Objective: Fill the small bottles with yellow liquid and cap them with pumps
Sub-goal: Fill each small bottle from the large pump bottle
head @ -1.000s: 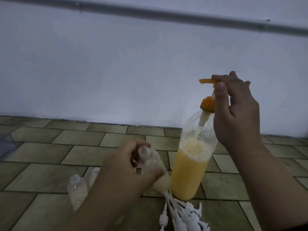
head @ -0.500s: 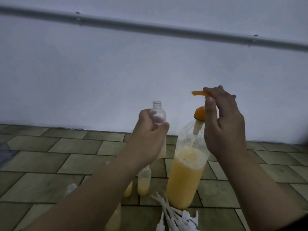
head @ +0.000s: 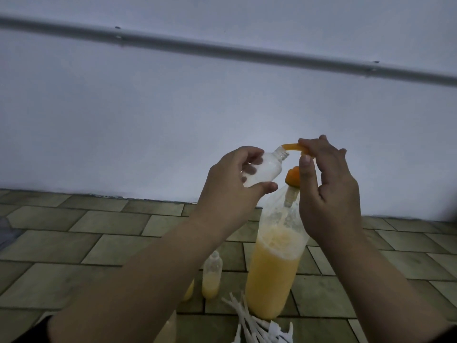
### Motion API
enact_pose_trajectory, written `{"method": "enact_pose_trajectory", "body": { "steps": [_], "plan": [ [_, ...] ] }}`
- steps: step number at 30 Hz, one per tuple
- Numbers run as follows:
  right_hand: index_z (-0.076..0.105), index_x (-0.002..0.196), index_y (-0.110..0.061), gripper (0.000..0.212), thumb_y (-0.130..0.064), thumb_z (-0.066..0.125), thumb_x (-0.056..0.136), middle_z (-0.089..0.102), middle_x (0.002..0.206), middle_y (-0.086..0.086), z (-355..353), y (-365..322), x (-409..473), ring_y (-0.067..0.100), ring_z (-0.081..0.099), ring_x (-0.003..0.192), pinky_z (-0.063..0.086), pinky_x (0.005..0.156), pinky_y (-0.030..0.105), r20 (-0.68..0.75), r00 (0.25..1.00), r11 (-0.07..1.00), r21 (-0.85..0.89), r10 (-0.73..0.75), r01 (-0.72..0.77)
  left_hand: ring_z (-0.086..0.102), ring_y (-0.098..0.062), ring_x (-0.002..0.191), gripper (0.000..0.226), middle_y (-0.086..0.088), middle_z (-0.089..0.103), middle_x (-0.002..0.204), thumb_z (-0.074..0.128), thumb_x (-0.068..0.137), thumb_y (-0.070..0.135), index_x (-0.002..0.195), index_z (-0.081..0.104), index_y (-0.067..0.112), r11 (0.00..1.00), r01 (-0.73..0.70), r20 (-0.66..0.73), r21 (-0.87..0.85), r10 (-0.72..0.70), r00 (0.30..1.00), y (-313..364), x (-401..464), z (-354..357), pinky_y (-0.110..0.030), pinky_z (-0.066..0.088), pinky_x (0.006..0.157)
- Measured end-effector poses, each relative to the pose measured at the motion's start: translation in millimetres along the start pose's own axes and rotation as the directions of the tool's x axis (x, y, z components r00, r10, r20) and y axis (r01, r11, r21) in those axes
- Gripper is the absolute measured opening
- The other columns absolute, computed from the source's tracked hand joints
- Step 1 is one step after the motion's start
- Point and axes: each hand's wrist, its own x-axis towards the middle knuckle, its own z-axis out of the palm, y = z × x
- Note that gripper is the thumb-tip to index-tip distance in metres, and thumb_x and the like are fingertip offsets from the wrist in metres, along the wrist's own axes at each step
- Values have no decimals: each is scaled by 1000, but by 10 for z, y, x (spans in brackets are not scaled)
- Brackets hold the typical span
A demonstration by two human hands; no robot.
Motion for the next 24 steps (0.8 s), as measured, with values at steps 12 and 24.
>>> {"method": "enact_pose_trajectory", "body": {
  "steps": [12, 24],
  "plan": [
    [53, 124, -18, 35, -34, 34, 99, 45, 124, -17, 110, 106, -86, 2, 29, 133, 3, 114, 14, -61, 998, 1000, -9, -22, 22, 50, -12, 122, 55, 8, 50, 138, 67, 85, 28, 136, 47, 24, 932, -178, -2, 315, 189, 982, -30, -42, 104, -31, 43, 103],
    [56, 122, -11, 35, -30, 35, 101, 55, 123, -7, 27, 57, -29, 16, 40, 132, 7, 117, 27, -66, 995, 997, -27, -70, 68, 54, -2, 92, 51, 8, 61, 122, 66, 84, 30, 132, 51, 21, 913, -243, 85, 328, 227, 970, 84, 8, -42, -17, 48, 83]
  ]
}}
